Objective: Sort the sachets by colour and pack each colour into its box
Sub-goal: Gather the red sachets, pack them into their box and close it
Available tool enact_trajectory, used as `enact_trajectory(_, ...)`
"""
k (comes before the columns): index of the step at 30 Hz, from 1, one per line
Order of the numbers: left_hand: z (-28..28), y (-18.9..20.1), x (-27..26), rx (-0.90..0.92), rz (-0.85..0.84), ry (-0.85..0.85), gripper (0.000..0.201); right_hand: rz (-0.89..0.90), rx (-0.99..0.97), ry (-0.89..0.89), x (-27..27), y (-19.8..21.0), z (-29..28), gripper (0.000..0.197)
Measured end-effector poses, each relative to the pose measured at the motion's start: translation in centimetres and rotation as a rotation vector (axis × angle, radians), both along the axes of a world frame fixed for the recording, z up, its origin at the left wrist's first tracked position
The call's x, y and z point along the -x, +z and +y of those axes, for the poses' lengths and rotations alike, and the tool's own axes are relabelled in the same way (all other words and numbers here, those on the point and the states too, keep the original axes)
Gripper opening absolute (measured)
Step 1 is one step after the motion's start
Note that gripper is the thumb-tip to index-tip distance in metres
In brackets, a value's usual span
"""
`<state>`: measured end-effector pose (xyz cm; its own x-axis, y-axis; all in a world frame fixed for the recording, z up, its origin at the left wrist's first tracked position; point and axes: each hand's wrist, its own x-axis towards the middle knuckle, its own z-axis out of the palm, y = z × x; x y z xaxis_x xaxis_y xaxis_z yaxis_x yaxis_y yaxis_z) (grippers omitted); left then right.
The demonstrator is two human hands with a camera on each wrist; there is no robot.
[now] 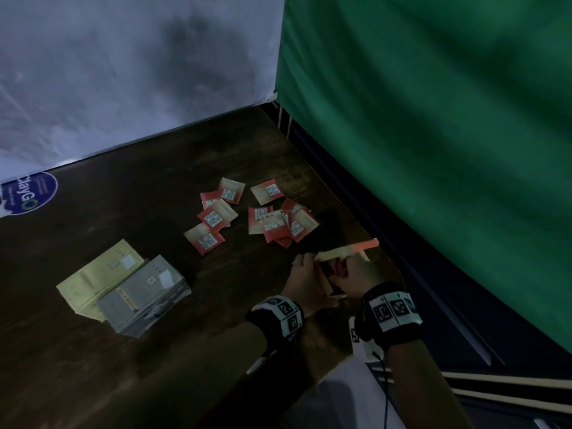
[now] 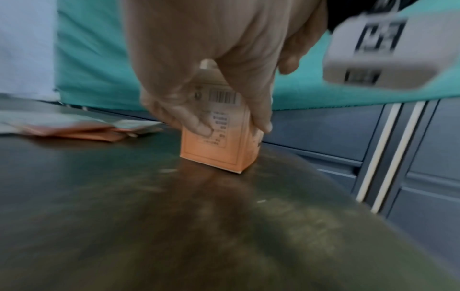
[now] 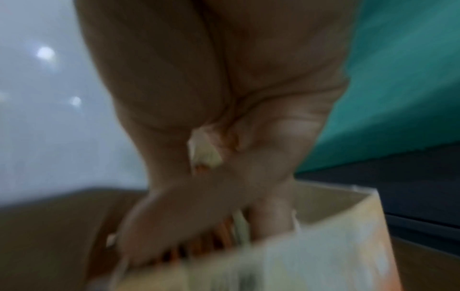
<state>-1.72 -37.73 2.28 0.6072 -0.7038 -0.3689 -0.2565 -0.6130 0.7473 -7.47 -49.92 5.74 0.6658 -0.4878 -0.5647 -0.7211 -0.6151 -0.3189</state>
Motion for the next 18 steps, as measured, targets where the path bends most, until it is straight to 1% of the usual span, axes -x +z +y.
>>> enact_trajectory(1, -0.3, 0.1, 0.5, 0.002, 0.002, 0.006, 0.107, -0.011, 0.008, 0.001, 0.1, -0.2, 0.2, 0.039)
enact_trajectory(3, -0.6, 0.2, 1.2, 0.015, 0.013, 0.012, 0.108, -0.070, -0.054, -0.069, 0.1, -0.8, 0.5, 0.040)
enact_trajectory(5, -0.4, 0.3, 1.1, 0.023, 0.013, -0.018, 0.107, -0.096, -0.046, -0.087, 0.4, -1.3, 0.0, 0.040)
enact_trajectory(7, 0.0, 0.2, 0.6, 0.010, 0.030, -0.063, 0.102, -0.072, 0.008, -0.113, 0.8, -2.2, -1.0, 0.040)
enact_trajectory(10, 0.3, -0.3, 0.1, 0.003, 0.057, -0.066, 0.095, -0.046, -0.005, -0.153, 0.8, -2.6, -1.3, 0.037)
enact_trajectory(11, 0.1, -0.2, 0.3, 0.013, 0.048, -0.061, 0.093, -0.046, 0.009, -0.115, 0.8, -2.9, -1.5, 0.036)
enact_trajectory(13, -0.4, 0.0, 0.9, 0.039, 0.025, -0.031, 0.093, -0.074, 0.056, -0.110, 0.7, -2.6, -1.6, 0.039)
enact_trajectory(14, -0.7, 0.0, 1.1, 0.052, 0.026, -0.016, 0.093, -0.062, 0.060, -0.169, 0.7, -2.2, -1.6, 0.041)
enact_trajectory(15, -0.8, 0.1, 1.1, 0.057, 0.032, -0.013, 0.093, -0.051, 0.079, -0.173, 0.9, -2.0, -1.9, 0.040)
enact_trajectory(16, -0.7, 0.1, 0.9, 0.052, 0.047, -0.025, 0.093, -0.040, 0.095, -0.180, 1.1, -1.4, -1.9, 0.039)
enact_trajectory(18, 0.2, 0.1, 0.0, 0.023, 0.091, -0.087, 0.087, -0.071, 0.150, -0.128, 1.9, 0.5, -1.5, 0.033)
